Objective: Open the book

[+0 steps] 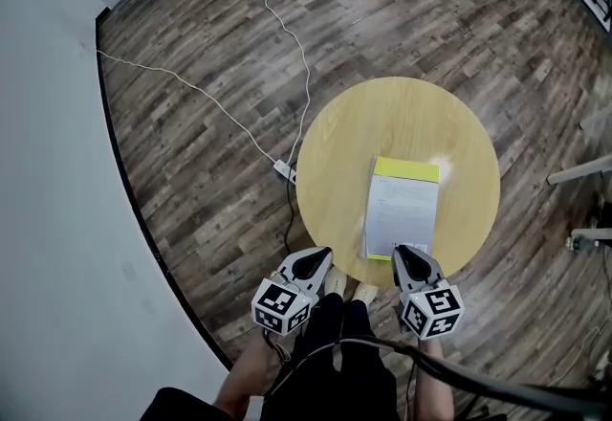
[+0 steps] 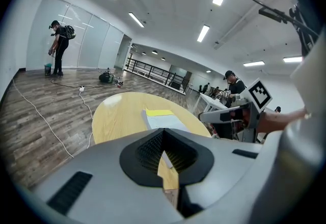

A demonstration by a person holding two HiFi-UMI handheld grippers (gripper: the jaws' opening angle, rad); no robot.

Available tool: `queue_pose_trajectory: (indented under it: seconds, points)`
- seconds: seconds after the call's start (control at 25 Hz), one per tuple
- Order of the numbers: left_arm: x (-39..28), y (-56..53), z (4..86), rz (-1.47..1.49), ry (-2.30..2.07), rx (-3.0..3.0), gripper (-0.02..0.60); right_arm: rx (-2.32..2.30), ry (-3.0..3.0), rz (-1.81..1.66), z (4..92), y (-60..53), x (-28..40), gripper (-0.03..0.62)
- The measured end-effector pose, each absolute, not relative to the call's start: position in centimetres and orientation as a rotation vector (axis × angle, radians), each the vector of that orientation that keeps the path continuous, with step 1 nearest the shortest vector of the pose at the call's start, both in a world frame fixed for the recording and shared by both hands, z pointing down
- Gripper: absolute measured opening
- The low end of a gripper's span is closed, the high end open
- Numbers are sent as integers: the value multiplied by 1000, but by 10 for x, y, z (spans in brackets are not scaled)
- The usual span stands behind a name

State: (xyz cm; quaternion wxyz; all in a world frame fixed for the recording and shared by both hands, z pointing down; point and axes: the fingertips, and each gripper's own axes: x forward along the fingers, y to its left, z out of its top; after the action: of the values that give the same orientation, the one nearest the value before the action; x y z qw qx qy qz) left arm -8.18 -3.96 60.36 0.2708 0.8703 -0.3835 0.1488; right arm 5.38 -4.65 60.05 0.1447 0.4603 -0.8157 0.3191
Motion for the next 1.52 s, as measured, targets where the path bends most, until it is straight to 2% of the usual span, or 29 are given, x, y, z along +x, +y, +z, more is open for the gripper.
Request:
queue_pose_trajectory:
  seconds: [0.04, 0.08, 0.16, 0.48, 1.52]
  points:
    - [-83, -41, 604, 402, -1037, 2343, -5, 1297, -2330, 953, 608, -48, 49, 132]
    - [-83, -42, 605, 405, -1043, 2342, -5, 1266, -2305, 982, 617, -49, 43, 225]
    - [-85, -46, 608, 408, -1051, 2341, -5, 1217, -2249, 994, 632, -51, 32, 270]
    - [-92, -52, 613, 405, -1059, 2329, -5, 1163, -2164, 1043, 663, -53, 1, 270]
    - [-124, -59, 661, 394, -1018, 2234, -5, 1199, -1985, 1037, 713, -48, -8, 265]
